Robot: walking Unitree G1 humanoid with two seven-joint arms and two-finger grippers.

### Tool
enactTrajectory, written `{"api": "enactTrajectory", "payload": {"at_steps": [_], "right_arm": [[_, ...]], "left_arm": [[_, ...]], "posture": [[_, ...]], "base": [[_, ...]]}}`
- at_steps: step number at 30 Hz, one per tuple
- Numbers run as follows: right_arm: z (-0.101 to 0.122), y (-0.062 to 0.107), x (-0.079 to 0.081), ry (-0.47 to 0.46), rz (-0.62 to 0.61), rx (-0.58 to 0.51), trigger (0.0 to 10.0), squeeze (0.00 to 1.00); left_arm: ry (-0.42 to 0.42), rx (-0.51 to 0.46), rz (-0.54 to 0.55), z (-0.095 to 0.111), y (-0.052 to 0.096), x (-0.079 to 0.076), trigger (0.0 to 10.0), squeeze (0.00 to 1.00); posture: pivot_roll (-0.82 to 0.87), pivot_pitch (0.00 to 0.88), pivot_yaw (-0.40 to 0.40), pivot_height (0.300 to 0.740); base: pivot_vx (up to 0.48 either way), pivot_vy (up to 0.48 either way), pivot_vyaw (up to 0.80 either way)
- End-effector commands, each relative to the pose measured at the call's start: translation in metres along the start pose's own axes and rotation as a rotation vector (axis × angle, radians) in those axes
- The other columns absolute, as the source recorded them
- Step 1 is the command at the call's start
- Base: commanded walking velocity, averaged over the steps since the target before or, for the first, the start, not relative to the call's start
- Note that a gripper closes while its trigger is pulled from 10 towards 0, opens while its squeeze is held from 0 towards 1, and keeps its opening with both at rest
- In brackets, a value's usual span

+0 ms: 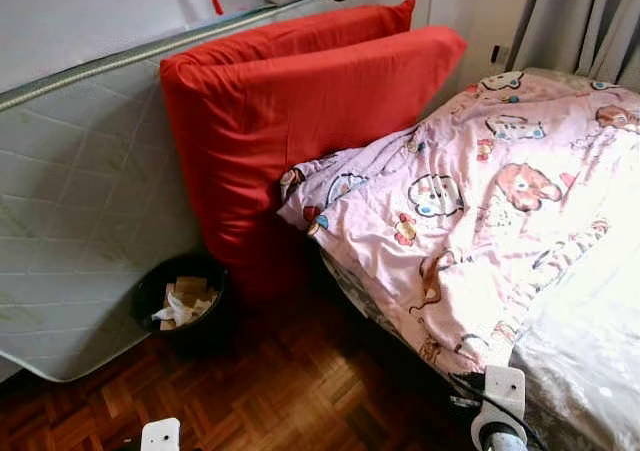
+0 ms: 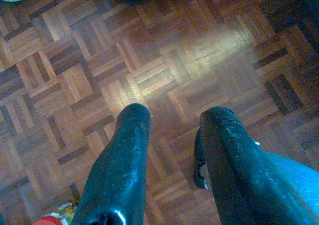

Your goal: Clean up the room

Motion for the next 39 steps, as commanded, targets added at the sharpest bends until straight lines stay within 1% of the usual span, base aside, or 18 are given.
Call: {"api": "enactTrajectory", "payload": {"at_steps": [1, 3, 4, 7, 8, 9, 12, 13, 14, 15, 17, 19, 22, 30, 31, 32, 35, 39], "right_arm": [[-0.009, 0.001, 0.0, 0.027, 0.002, 0.04, 10.0, 0.0], [-0.035, 0.006, -0.005, 0.052, 0.011, 0.161, 10.0, 0.0], [-0.044, 0.009, -0.006, 0.058, 0.017, 0.199, 10.0, 0.0], [-0.05, 0.011, -0.007, 0.066, 0.02, 0.222, 10.0, 0.0], [-0.06, 0.015, -0.007, 0.063, 0.037, 0.254, 10.0, 0.0], [-0.06, 0.015, -0.007, 0.063, 0.037, 0.254, 10.0, 0.0], [-0.074, 0.023, -0.002, 0.069, 0.073, 0.298, 10.0, 0.0], [-0.076, 0.024, -0.002, 0.071, 0.073, 0.303, 10.0, 0.46], [-0.077, 0.024, -0.002, 0.072, 0.075, 0.305, 10.0, 0.63], [-0.077, 0.024, -0.002, 0.073, 0.076, 0.304, 10.0, 1.0], [-0.076, 0.025, 0.009, 0.037, 0.13, 0.294, 10.0, 1.0], [-0.075, 0.025, 0.012, 0.023, 0.149, 0.287, 10.0, 1.0], [-0.075, 0.025, 0.018, 0.042, 0.191, 0.287, 10.0, 1.0], [-0.077, 0.027, 0.021, 0.053, 0.207, 0.303, 10.0, 1.0], [-0.077, 0.027, 0.021, 0.047, 0.211, 0.305, 10.0, 0.77], [-0.078, 0.027, 0.021, 0.038, 0.214, 0.306, 10.0, 0.0], [-0.079, 0.028, 0.018, 0.005, 0.209, 0.307, 10.0, 0.0], [-0.085, 0.03, 0.013, 0.013, 0.195, 0.336, 10.0, 0.0]], "left_arm": [[-0.012, 0.024, 0.003, -0.006, 0.002, 0.004, 10.0, 0.0], [-0.018, 0.028, -0.007, -0.006, 0.001, 0.002, 10.0, 0.0], [-0.02, 0.029, -0.011, -0.006, 0.001, 0.001, 10.0, 0.0], [-0.024, 0.029, -0.015, -0.006, 0.001, 0.0, 10.0, 0.0], [-0.032, 0.029, -0.022, -0.006, 0.001, -0.003, 10.0, 0.0], [-0.032, 0.029, -0.022, -0.006, 0.001, -0.003, 10.0, 0.0], [-0.036, 0.029, -0.026, -0.006, 0.0, -0.006, 10.0, 0.0], [-0.036, 0.028, -0.026, -0.006, 0.0, -0.006, 10.0, 0.0], [-0.036, 0.028, -0.025, -0.006, 0.0, -0.006, 10.0, 0.0], [-0.036, 0.028, -0.024, -0.006, 0.0, -0.006, 10.0, 0.0], [-0.044, 0.03, -0.022, -0.006, 0.0, -0.006, 10.0, 0.0], [-0.046, 0.03, -0.021, -0.006, 0.0, -0.005, 10.0, 0.0], [-0.049, 0.028, -0.021, -0.006, 0.001, -0.004, 10.0, 0.0], [-0.051, 0.016, -0.023, -0.003, 0.0, -0.004, 10.0, 0.0], [-0.053, 0.01, -0.025, -0.002, 0.0, -0.005, 10.0, 0.0], [-0.054, 0.008, -0.026, -0.001, 0.0, -0.006, 10.0, 0.0], [-0.056, 0.001, -0.03, 0.0, -0.001, -0.009, 10.0, 0.0], [-0.052, -0.002, -0.033, 0.002, -0.001, -0.011, 10.0, 0.0]], "posture": [[0.05, 0.0, 0.076, 0.74], [0.05, 0.0, 0.077, 0.74], [0.05, 0.0, 0.077, 0.74], [0.05, 0.0, 0.075, 0.74], [0.04, 0.0, 0.079, 0.74], [0.04, 0.0, 0.079, 0.74], [0.05, 0.0, 0.078, 0.74], [0.05, 0.0, 0.078, 0.74], [0.05, 0.0, 0.078, 0.74], [0.05, 0.0, 0.078, 0.74], [0.05, 0.0, 0.081, 0.74], [0.05, 0.0, 0.081, 0.74], [0.04, 0.0, 0.082, 0.74], [0.05, 0.0, 0.077, 0.74], [0.04, 0.0, 0.077, 0.74], [0.04, 0.0, 0.077, 0.74], [0.04, 0.0, 0.077, 0.74], [0.04, 0.0, 0.078, 0.74]], "base": [[0.0, 0.0, 0.0], [0.0, 0.0, 0.0], [0.0, 0.0, 0.0], [0.0, 0.0, 0.0], [0.0, 0.0, 0.0], [0.0, 0.0, 0.0], [0.0, 0.0, 0.0], [0.0, 0.0, 0.0], [0.0, 0.0, 0.0], [0.0, 0.0, 0.0], [0.0, 0.0, 0.0], [0.0, 0.0, 0.0], [0.0, 0.0, 0.0], [0.0, 0.0, 0.0], [0.0, 0.0, 0.0], [0.0, 0.0, 0.0], [0.0, 0.0, 0.0], [0.0, 0.0, 0.0]]}}
Point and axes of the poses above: a point about 5 cm out from each wrist's last joint towards the gripper, its own y axis pointing back from the gripper into the wrist, its own z axis along the axis of the wrist's last joint, x = y × z, the point moved 6 cm from there along -y, pointing out of the wrist towards the gripper, and after that the axes turned 1 degree about y, right-handed, at the moved point
